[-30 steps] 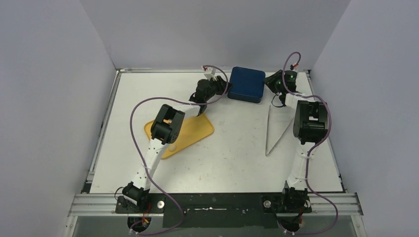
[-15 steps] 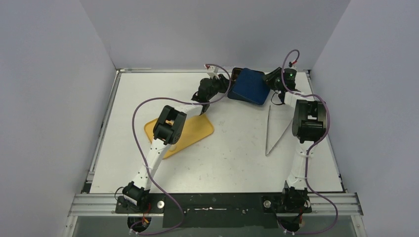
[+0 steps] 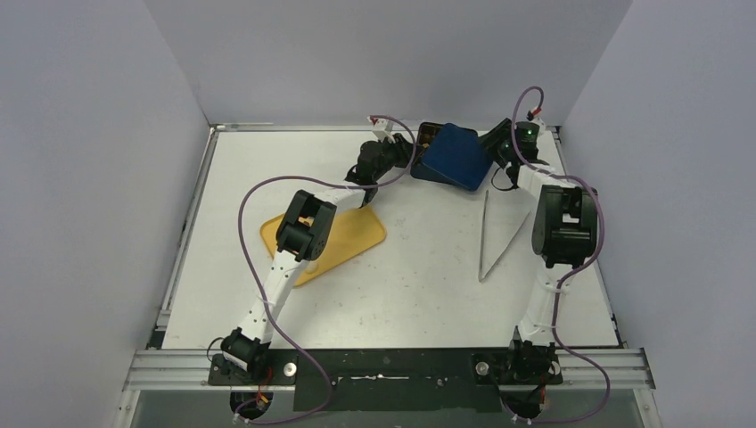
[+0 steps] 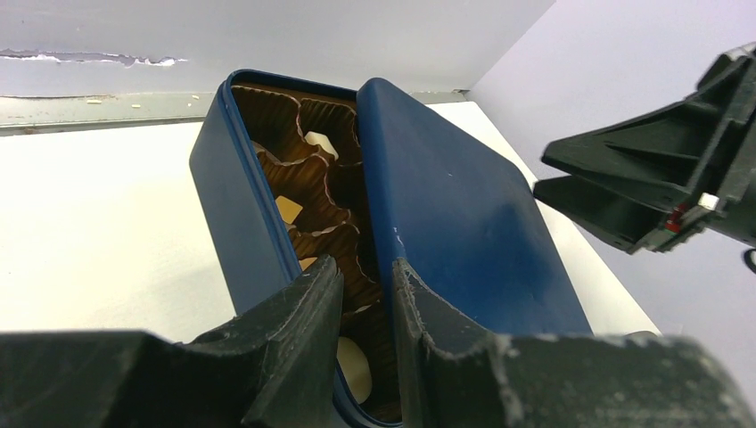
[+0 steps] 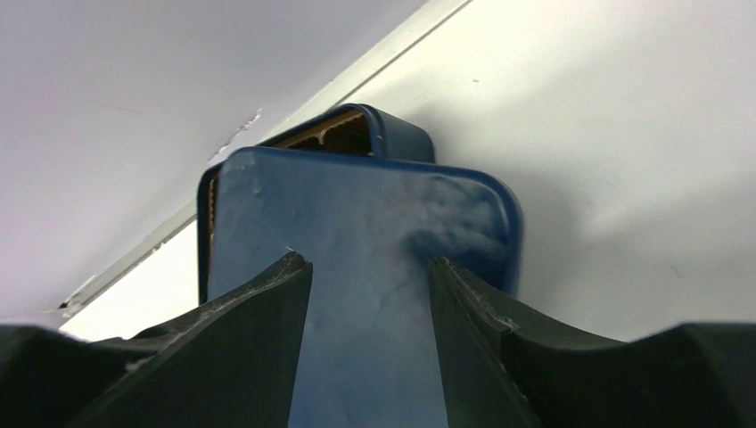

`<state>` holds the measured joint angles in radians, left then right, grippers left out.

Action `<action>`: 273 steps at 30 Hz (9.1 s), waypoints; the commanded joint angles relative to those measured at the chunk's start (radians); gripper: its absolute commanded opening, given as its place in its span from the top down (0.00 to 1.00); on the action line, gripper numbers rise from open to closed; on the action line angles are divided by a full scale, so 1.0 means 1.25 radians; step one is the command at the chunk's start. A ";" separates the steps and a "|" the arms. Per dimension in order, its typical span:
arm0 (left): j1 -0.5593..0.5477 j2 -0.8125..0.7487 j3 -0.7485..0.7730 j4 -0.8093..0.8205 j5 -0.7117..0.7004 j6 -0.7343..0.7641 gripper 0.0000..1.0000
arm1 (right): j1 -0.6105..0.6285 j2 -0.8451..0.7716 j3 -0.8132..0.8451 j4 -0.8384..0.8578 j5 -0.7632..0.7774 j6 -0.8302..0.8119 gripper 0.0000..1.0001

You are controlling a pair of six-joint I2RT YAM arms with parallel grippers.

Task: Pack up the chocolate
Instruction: Close the box lid on the packing box.

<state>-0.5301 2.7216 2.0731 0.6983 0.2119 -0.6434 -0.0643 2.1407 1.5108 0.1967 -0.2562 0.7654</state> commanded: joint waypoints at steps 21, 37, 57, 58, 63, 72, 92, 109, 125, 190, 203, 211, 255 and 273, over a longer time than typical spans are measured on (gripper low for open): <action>-0.001 -0.012 0.008 0.017 -0.003 0.016 0.74 | -0.005 -0.077 -0.110 -0.054 0.068 0.065 0.47; 0.006 -0.098 -0.058 0.004 -0.027 0.003 0.60 | 0.004 -0.045 -0.122 0.101 -0.005 0.100 0.63; 0.025 -0.102 -0.077 0.020 0.009 0.014 0.48 | 0.006 0.081 0.058 0.103 -0.027 0.069 0.69; 0.025 -0.095 -0.073 0.027 0.016 0.011 0.47 | 0.007 0.086 0.063 0.101 -0.025 0.072 0.70; 0.025 -0.073 -0.056 0.036 0.032 0.006 0.47 | 0.015 0.122 0.115 0.072 -0.015 0.056 0.70; 0.024 -0.037 -0.019 0.033 0.037 0.007 0.52 | 0.019 0.141 0.183 0.047 0.006 0.006 0.68; 0.017 -0.059 -0.042 0.004 0.033 0.031 0.58 | 0.028 0.011 0.063 -0.111 -0.009 -0.119 0.57; 0.012 -0.076 -0.064 -0.023 0.029 0.062 0.59 | 0.026 -0.069 -0.013 -0.100 -0.010 -0.153 0.47; 0.011 -0.137 -0.143 -0.002 0.044 0.055 0.59 | 0.026 -0.132 -0.123 -0.064 -0.045 -0.152 0.56; 0.013 -0.064 -0.019 0.018 0.051 -0.061 0.81 | 0.030 -0.131 -0.076 0.069 -0.127 -0.077 0.74; 0.026 -0.023 0.018 -0.007 0.022 -0.036 0.81 | 0.025 -0.186 -0.113 -0.088 0.020 -0.096 0.59; 0.026 -0.026 0.014 -0.012 0.022 -0.030 0.80 | 0.018 -0.170 -0.159 -0.040 -0.020 -0.041 0.50; 0.015 -0.068 -0.036 0.032 0.042 -0.039 0.80 | 0.047 -0.139 -0.186 0.062 0.006 0.020 0.65; 0.010 -0.078 -0.024 0.037 0.027 -0.030 0.80 | 0.047 -0.090 -0.072 0.046 -0.020 -0.015 0.65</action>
<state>-0.5030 2.6823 2.0071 0.6872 0.2321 -0.6941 -0.0124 2.0106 1.3495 0.2073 -0.2512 0.7685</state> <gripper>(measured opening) 0.196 0.353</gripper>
